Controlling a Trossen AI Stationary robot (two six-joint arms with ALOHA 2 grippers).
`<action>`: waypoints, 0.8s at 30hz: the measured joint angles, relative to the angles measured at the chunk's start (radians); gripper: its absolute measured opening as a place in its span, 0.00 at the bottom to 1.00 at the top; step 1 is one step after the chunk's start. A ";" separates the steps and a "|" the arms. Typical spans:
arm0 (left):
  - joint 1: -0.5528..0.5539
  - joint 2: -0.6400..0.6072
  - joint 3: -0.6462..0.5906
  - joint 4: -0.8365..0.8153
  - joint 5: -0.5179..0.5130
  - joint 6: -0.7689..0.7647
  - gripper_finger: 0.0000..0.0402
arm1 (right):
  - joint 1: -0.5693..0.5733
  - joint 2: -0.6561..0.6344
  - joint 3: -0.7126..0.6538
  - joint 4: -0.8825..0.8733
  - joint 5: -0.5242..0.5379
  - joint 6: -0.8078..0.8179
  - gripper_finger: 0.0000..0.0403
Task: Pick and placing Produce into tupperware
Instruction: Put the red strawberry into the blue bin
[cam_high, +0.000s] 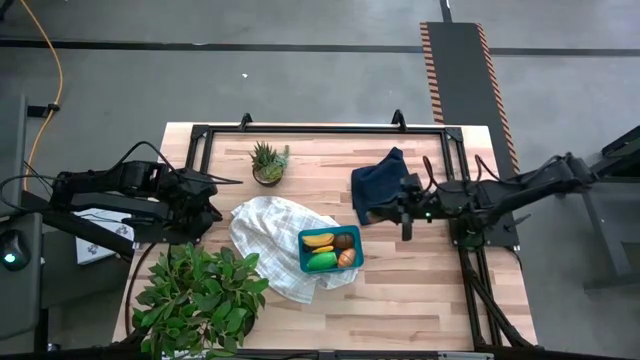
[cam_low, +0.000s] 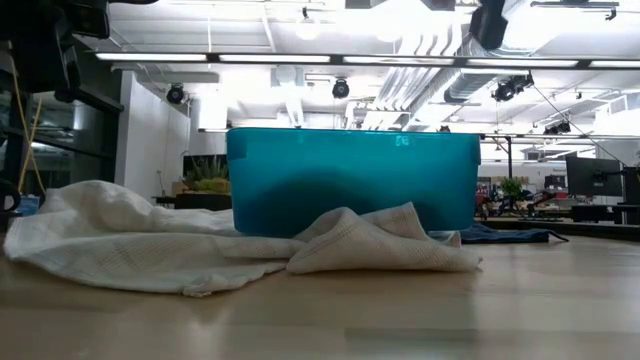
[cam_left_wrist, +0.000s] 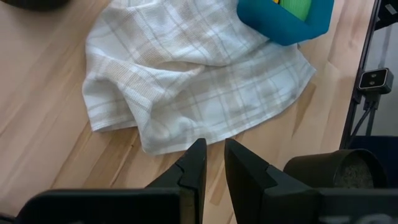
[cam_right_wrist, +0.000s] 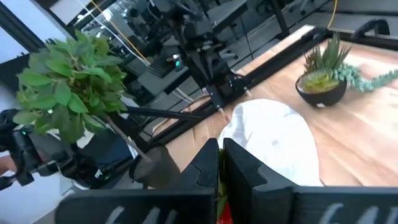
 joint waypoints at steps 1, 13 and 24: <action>0.000 0.000 0.000 0.000 0.000 0.000 0.12 | -0.010 0.000 -0.014 0.011 -0.016 0.001 0.00; 0.000 0.000 0.000 0.030 -0.046 -0.059 0.12 | -0.099 0.009 -0.042 -0.016 -0.276 -0.050 0.00; 0.000 0.000 0.000 0.072 -0.053 -0.246 0.12 | -0.133 0.111 -0.042 0.011 -0.467 -0.136 0.00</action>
